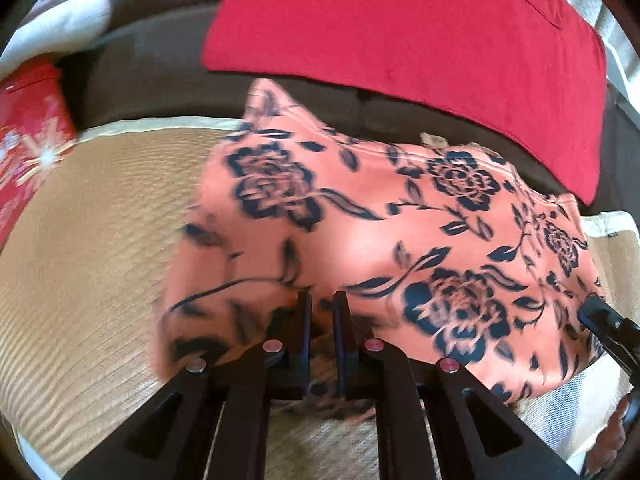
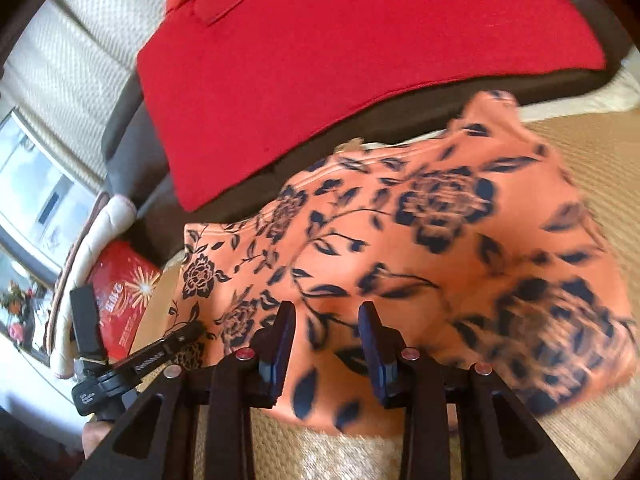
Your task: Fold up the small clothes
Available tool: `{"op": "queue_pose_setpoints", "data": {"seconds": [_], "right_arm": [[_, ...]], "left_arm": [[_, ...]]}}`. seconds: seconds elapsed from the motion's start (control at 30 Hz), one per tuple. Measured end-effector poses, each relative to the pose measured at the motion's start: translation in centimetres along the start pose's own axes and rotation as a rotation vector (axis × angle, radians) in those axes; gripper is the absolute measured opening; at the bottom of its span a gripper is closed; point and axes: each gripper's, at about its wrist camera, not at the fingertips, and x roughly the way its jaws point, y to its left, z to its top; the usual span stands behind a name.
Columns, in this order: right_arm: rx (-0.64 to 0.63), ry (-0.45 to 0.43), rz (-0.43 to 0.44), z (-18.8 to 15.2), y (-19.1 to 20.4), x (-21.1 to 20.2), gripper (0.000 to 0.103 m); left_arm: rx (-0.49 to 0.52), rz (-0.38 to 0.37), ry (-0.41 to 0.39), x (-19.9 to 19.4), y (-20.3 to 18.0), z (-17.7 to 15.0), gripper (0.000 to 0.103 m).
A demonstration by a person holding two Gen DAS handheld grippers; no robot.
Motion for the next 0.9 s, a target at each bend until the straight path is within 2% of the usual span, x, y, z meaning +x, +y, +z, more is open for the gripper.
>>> {"op": "queue_pose_setpoints", "data": {"seconds": [0.07,0.1,0.13,0.23,0.33,0.43,0.53,0.57,0.6,0.63,0.73,0.9], "right_arm": [[0.057,0.043,-0.024,-0.4,-1.3,0.2,0.037],[0.101,0.094,-0.031,-1.1,-2.5,0.8,0.037],[0.120,0.102,-0.016,-1.3,-3.1,0.7,0.037],[0.149,0.044,0.024,-1.4,-3.6,-1.7,0.037],[0.185,-0.030,0.058,-1.7,-5.0,-4.6,0.038],[0.275,-0.059,0.101,-2.1,-7.0,-6.4,0.038],[0.351,-0.071,0.102,-2.6,-8.9,-7.6,0.041],[0.382,-0.075,0.104,-3.0,-9.5,-7.9,0.053],[0.422,-0.091,0.111,-3.4,-10.3,-8.5,0.062],[0.442,-0.104,0.111,-3.6,-10.7,-9.1,0.070],[0.466,-0.128,0.109,-4.1,-11.5,-9.9,0.070],[0.534,-0.097,0.121,-3.9,-13.0,-8.4,0.070]], "left_arm": [[-0.025,0.022,0.018,0.1,0.9,-0.8,0.010],[-0.053,-0.006,0.035,0.5,1.6,-1.2,0.010],[-0.079,-0.028,0.043,0.4,1.8,-0.9,0.010],[-0.151,-0.081,0.016,-1.1,2.8,-1.1,0.010],[-0.169,-0.106,-0.002,-2.7,3.5,-2.4,0.010],[-0.252,-0.186,0.006,-3.7,4.0,-4.0,0.024],[-0.312,-0.222,-0.001,-4.5,4.5,-5.2,0.053],[-0.329,-0.225,-0.007,-4.8,4.7,-5.4,0.067],[-0.348,-0.228,-0.011,-5.2,5.2,-5.6,0.071],[-0.372,-0.237,-0.014,-4.8,4.9,-5.3,0.071],[-0.421,-0.271,-0.018,-5.2,5.8,-5.6,0.071],[-0.516,-0.329,0.002,-3.2,6.3,-5.1,0.071]]}}
